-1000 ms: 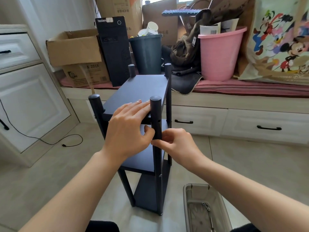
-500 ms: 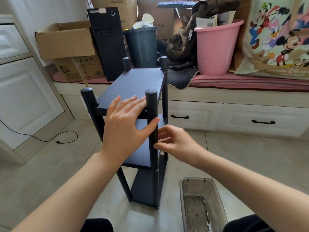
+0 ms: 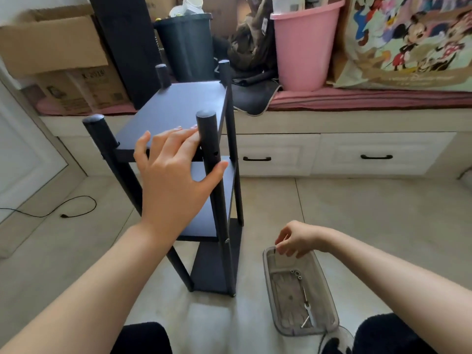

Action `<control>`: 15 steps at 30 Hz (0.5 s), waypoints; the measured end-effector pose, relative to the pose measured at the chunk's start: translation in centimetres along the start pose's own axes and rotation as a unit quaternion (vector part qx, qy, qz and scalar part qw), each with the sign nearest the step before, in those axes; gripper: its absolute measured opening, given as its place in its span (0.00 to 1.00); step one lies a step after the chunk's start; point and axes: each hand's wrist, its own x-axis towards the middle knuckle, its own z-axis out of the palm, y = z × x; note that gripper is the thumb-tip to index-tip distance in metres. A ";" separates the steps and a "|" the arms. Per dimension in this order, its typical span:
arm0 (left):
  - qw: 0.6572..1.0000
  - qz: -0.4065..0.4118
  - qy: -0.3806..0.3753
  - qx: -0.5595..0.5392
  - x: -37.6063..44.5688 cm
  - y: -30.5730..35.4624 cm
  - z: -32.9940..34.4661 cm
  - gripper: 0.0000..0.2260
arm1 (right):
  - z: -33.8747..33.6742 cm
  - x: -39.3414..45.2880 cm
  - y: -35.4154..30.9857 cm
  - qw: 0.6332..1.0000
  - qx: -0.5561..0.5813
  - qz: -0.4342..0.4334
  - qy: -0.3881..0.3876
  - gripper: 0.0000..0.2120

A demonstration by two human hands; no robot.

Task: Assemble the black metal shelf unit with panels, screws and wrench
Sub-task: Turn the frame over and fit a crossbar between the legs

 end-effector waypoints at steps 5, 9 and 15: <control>1.000 0.005 0.014 0.000 0.1 -0.1 0.1 0.21 | 3.9 2.6 4.8 0.995 0.013 0.095 -0.014 0.09; 1.000 0.008 0.016 0.001 -0.1 -0.1 0.4 0.20 | 7.9 3.8 8.2 0.980 -0.035 0.178 -0.084 0.07; 0.999 0.010 0.034 0.009 0.0 -0.1 0.6 0.18 | 11.6 5.1 10.7 0.949 -0.213 0.203 -0.112 0.04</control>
